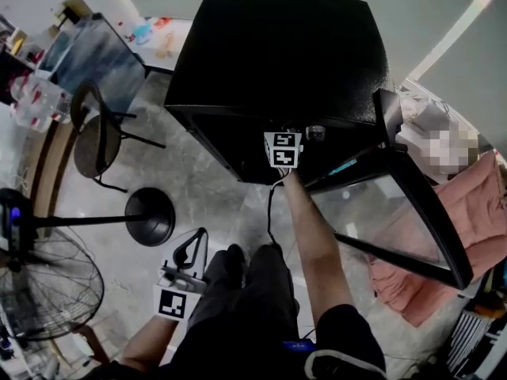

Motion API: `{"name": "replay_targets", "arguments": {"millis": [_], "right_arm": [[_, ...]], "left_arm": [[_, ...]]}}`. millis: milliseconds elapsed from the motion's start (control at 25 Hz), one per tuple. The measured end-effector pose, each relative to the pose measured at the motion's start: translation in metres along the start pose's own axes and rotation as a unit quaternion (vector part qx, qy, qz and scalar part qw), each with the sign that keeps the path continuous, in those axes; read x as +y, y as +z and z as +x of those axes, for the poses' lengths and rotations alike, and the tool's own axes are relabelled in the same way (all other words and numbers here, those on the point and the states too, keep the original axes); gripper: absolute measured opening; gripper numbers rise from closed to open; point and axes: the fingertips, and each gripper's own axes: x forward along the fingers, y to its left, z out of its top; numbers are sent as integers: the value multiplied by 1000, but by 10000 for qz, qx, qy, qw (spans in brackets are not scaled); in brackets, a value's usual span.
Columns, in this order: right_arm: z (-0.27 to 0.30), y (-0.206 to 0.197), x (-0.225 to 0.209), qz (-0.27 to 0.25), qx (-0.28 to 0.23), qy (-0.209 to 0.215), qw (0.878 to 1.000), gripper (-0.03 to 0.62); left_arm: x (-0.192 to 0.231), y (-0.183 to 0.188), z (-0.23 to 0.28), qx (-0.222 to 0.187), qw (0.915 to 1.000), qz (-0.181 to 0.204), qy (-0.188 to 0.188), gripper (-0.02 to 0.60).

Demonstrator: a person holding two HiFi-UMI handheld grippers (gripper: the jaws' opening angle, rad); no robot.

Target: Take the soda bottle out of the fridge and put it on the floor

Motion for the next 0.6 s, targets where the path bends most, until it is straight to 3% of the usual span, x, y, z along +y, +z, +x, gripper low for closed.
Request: {"name": "replay_targets", "arguments": {"millis": [320,400,600], "right_arm": [[18,-5,-1,-14,4,-8,10000,360],[17,-6,-3,6,-47,-50,10000,322],[20,-6,-5,-20,-2,19,10000,319]], "left_arm": [[6,-13,-4,21,10000,25,51,23],[6,-16,-5,33,10000,5,72,23],[4,-22,-3,62,10000,19,70,23]]}}
